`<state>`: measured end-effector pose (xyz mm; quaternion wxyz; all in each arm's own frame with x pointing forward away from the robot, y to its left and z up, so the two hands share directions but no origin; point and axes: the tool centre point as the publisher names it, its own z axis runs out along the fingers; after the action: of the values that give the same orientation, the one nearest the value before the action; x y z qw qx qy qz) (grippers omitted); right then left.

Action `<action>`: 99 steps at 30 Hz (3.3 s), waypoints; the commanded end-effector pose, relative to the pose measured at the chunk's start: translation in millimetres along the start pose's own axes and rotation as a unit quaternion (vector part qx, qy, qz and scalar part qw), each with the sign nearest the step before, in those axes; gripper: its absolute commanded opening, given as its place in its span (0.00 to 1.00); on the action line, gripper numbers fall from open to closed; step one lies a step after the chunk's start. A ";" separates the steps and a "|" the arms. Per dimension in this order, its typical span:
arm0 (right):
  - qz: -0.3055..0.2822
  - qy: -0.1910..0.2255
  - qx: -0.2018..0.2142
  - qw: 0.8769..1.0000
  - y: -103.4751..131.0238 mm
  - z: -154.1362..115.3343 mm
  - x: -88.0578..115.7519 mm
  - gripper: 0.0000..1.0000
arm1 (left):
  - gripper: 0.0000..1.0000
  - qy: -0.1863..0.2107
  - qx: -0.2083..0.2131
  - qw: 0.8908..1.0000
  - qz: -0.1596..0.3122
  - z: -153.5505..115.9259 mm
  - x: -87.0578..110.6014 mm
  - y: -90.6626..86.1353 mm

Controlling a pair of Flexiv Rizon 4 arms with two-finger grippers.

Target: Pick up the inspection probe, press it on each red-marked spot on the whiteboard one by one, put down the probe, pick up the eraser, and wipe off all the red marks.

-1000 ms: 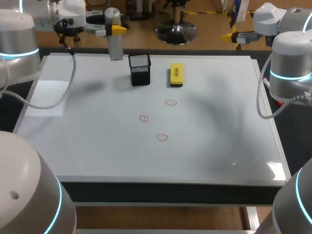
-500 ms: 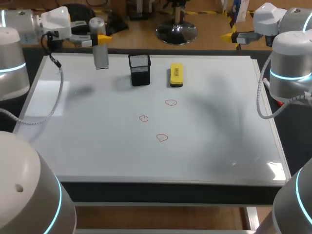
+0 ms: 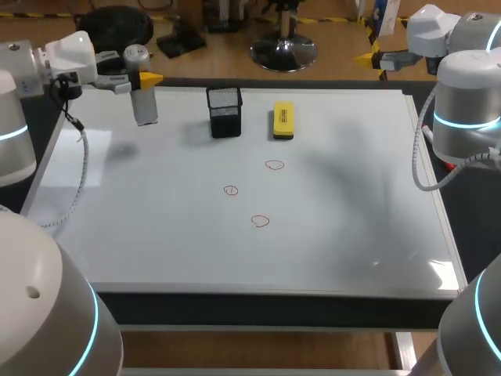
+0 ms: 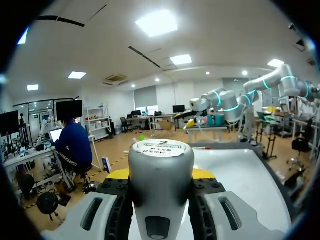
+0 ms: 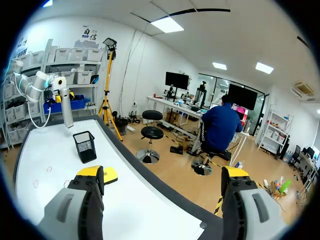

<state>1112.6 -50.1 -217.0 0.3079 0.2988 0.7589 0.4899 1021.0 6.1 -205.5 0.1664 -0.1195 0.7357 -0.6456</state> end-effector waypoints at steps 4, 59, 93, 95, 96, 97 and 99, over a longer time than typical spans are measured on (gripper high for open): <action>0.000 0.000 0.000 1.000 -0.3 0.2 -0.4 1.00 | 0.00 -0.023 0.001 1.000 -0.001 -10.2 7.7 4.0; -0.464 0.470 0.296 0.691 -8.3 53.9 93.1 1.00 | 0.00 -0.023 0.001 1.000 -0.001 -10.2 7.7 4.0; -0.541 0.526 0.311 0.578 -11.1 54.7 102.4 1.00 | 0.00 -0.023 0.001 1.000 -0.001 -10.2 7.7 4.0; -0.559 0.541 0.297 0.554 -16.1 64.0 111.1 1.00 | 0.00 -0.023 0.001 1.000 -0.001 -10.2 7.7 4.0; -0.567 0.547 0.295 0.541 -18.7 68.2 115.1 1.00 | 0.00 -0.023 0.001 1.000 -0.001 -10.2 7.7 4.0; -0.578 0.551 0.287 0.530 -21.5 70.6 117.8 1.00 | 0.00 -0.023 0.001 1.000 -0.001 -10.2 7.7 4.0; -0.581 0.562 0.283 0.517 -28.8 75.1 122.9 1.00 | 0.00 -0.023 0.001 1.000 -0.001 -10.2 7.7 4.0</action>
<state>1079.1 68.9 -277.5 0.0413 -0.4612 0.8828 0.0784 1010.3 13.1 -209.3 0.1819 -0.1350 0.7313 -0.6433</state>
